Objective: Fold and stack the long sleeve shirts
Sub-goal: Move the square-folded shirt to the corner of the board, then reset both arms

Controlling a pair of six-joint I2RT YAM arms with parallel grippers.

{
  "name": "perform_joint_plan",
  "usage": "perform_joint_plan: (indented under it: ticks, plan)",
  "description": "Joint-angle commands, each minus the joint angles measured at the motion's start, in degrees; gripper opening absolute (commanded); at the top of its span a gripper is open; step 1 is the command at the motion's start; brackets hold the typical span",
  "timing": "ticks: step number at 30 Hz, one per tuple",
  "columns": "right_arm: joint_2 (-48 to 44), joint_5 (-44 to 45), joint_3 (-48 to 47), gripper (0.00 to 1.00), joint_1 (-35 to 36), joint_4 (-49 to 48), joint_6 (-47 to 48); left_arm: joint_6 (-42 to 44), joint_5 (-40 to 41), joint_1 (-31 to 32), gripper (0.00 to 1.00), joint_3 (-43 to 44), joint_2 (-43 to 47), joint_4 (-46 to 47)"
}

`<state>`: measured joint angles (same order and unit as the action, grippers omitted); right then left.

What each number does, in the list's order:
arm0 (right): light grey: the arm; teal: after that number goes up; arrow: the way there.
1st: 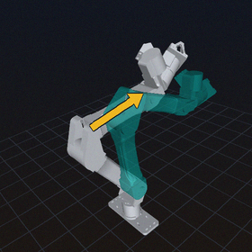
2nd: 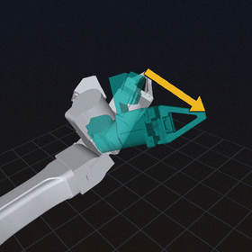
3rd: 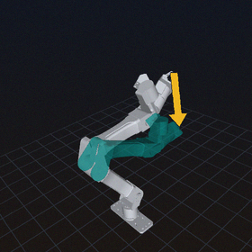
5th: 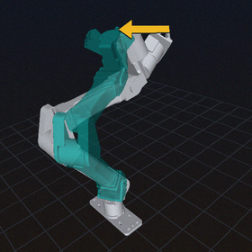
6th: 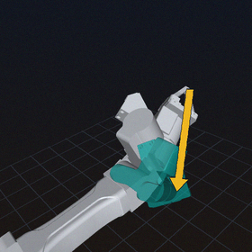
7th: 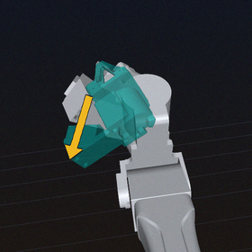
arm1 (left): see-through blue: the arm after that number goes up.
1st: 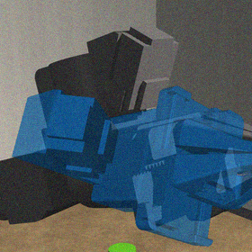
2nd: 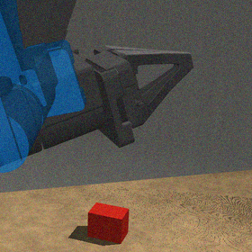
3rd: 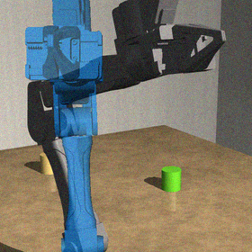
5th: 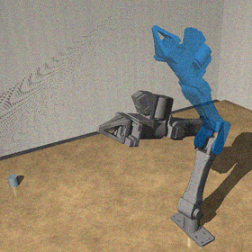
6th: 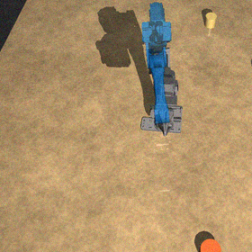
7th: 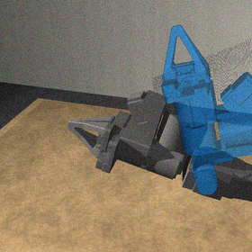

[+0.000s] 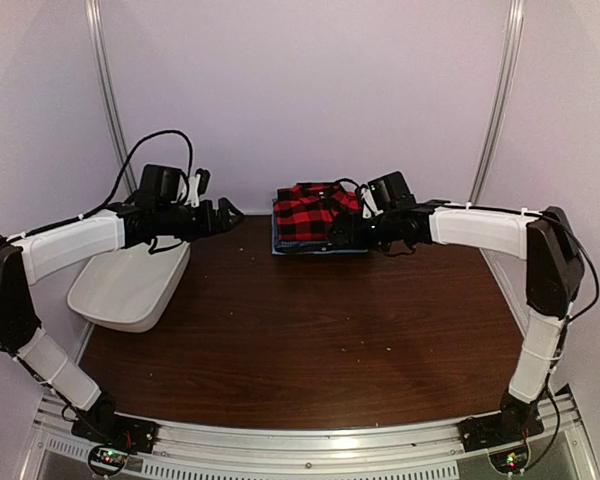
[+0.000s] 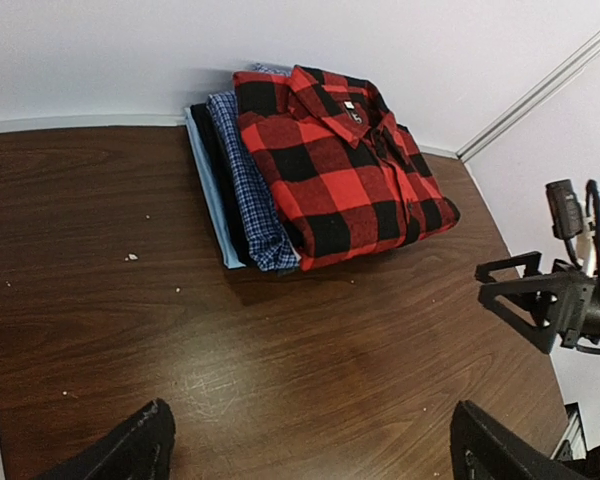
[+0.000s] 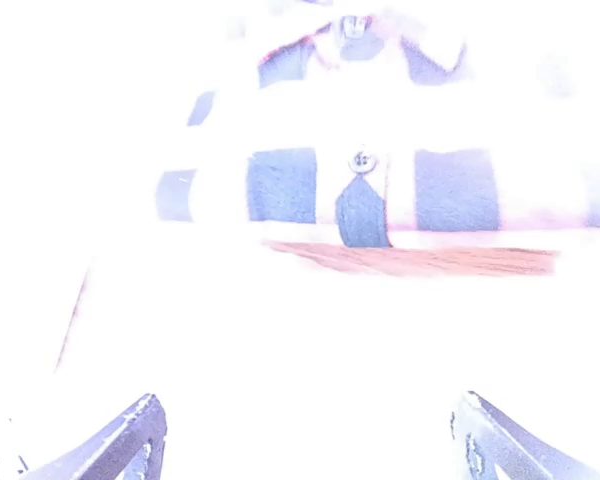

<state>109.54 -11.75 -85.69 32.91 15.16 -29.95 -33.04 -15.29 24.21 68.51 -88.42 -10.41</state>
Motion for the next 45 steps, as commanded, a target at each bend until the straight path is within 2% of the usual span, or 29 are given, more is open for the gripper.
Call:
perform_joint_plan:
  ticks: [1, 14, 21, 25, 29, 32, 38, 42, 45]
  plan:
    - [-10.25, 5.43, 9.00, 1.00, 0.49, -6.12, 0.51, 1.70, 2.75, -0.21, 0.98, -3.10, 3.81, 3.50]
    - [-40.03, 23.78, 34.59, 1.00, 0.40, -10.22, 5.59, 4.74, 11.58, 2.21, 0.98, -15.39, 13.11, 8.90]
    - [-51.36, 34.30, 45.16, 1.00, -0.14, -10.34, 9.89, 6.27, 23.12, 3.57, 0.98, -30.34, 21.57, 19.73]
    - [-55.97, 34.46, 52.14, 1.00, -6.05, -14.57, 11.63, 6.62, 31.67, 3.57, 0.98, -40.18, 29.51, 26.01]
    - [-56.87, 30.96, 58.07, 1.00, -13.90, -23.62, 12.34, 8.71, 33.59, 3.48, 0.98, -44.48, 33.36, 26.75]
    - [-56.02, 29.79, 62.40, 1.00, -19.33, -31.59, 14.07, 9.80, 31.18, 3.48, 0.98, -44.85, 31.99, 26.36]
    - [-54.76, 28.61, 72.25, 0.96, -28.65, -49.93, 17.17, 12.84, 34.65, 2.71, 0.98, -47.62, 30.69, 30.33]
    - [-51.35, 27.01, 79.28, 0.96, -32.19, -65.80, 19.17, 13.02, 38.70, 0.58, 0.98, -48.15, 28.60, 32.30]
    - [-45.47, 25.49, 80.19, 0.97, -33.89, -76.57, 20.78, 12.41, 39.63, -1.49, 0.98, -48.49, 27.08, 35.55]
